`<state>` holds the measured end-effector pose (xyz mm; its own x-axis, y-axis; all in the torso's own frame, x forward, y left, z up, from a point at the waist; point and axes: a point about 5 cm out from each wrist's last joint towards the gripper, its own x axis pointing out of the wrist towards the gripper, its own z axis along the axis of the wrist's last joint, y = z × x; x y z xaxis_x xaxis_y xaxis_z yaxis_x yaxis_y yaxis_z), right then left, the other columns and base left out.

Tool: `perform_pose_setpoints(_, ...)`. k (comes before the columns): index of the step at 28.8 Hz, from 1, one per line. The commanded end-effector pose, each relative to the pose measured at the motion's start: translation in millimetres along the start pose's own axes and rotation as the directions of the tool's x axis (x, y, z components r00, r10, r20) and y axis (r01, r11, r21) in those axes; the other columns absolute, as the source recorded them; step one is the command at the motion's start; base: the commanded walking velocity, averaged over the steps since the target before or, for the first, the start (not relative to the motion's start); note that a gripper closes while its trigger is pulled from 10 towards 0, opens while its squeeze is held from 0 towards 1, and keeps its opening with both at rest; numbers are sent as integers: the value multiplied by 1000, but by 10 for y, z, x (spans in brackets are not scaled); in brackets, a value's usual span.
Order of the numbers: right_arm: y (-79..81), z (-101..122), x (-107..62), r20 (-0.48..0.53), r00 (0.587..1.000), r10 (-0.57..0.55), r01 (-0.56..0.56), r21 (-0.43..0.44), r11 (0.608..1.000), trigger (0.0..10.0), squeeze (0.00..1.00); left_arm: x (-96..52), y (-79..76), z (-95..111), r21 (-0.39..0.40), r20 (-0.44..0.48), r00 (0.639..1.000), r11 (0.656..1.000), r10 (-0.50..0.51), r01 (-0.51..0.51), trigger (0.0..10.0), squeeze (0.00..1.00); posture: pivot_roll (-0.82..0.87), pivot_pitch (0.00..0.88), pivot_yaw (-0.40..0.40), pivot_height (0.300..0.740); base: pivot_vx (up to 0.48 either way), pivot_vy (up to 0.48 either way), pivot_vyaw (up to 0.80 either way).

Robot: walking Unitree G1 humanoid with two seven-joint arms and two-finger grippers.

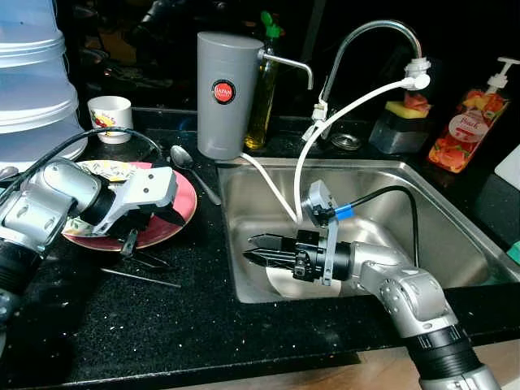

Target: Kitchen organization

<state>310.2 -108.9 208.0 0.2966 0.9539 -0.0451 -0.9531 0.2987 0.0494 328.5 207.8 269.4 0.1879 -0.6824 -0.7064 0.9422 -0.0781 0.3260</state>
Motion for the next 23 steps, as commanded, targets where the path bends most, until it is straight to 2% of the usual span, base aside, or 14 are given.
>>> perform_pose_setpoints(1, 8, -2, -21, -13, 1000, -2, 1, -9, 1000, 10000, 0, 102, 2, -29, -15, -5, 1000, 1000, -24, 23, 0, 0, 70, 36, -88, 740, 0, 0, 0)
perform_pose_setpoints(9, 5, -1, -22, -12, 1000, -4, 4, -11, 1000, 10000, 0, 101, 70, 24, -12, 54, 998, 1000, 13, -12, 0, 0, 69, 34, -89, 740, 0, 0, 0)
perform_pose_setpoints(14, 8, 0, -24, -9, 1000, -2, 2, -9, 1000, 10000, 0, 75, 96, 121, -26, 143, 989, 1000, 20, -17, 0, 0, 69, 32, -87, 740, 0, 0, 0)
perform_pose_setpoints(15, 9, 0, -24, -9, 1000, 0, 0, -9, 1000, 10000, 0, 47, 117, 182, -32, 201, 979, 999, 36, -30, 0, 0, 69, 32, -87, 740, 0, 0, 0)
perform_pose_setpoints(18, 10, 0, -25, -9, 1000, 0, 0, -9, 1000, 10000, 0, 38, 123, 203, -36, 220, 975, 999, 40, -33, 0, 0, 69, 32, -87, 740, 0, 0, 0)
perform_pose_setpoints(19, 13, 1, -28, -8, 1000, 2, -2, -7, 1000, 10000, 0, -8, 157, 300, -40, 305, 949, 997, 75, -66, 0, 0, 70, 34, -86, 740, 0, 0, 0)
perform_pose_setpoints(20, 15, 2, -28, -7, 1000, 4, -4, -6, 1000, 10000, 0, -38, 181, 350, -43, 352, 930, 994, 107, -98, 0, 0, 70, 34, -86, 740, 0, 0, 0)
perform_pose_setpoints(22, 17, 7, -28, -3, 1000, 6, -6, -4, 1000, 10000, 0, -103, 262, 420, -66, 410, 887, 977, 211, -202, 0, 0, 71, 35, -87, 740, 0, 0, 0)
perform_pose_setpoints(23, 17, 7, -28, -3, 1000, 6, -6, -4, 1000, 10000, 0, -103, 262, 420, -66, 410, 887, 977, 211, -202, 0, 0, 71, 35, -87, 740, 0, 0, 0)
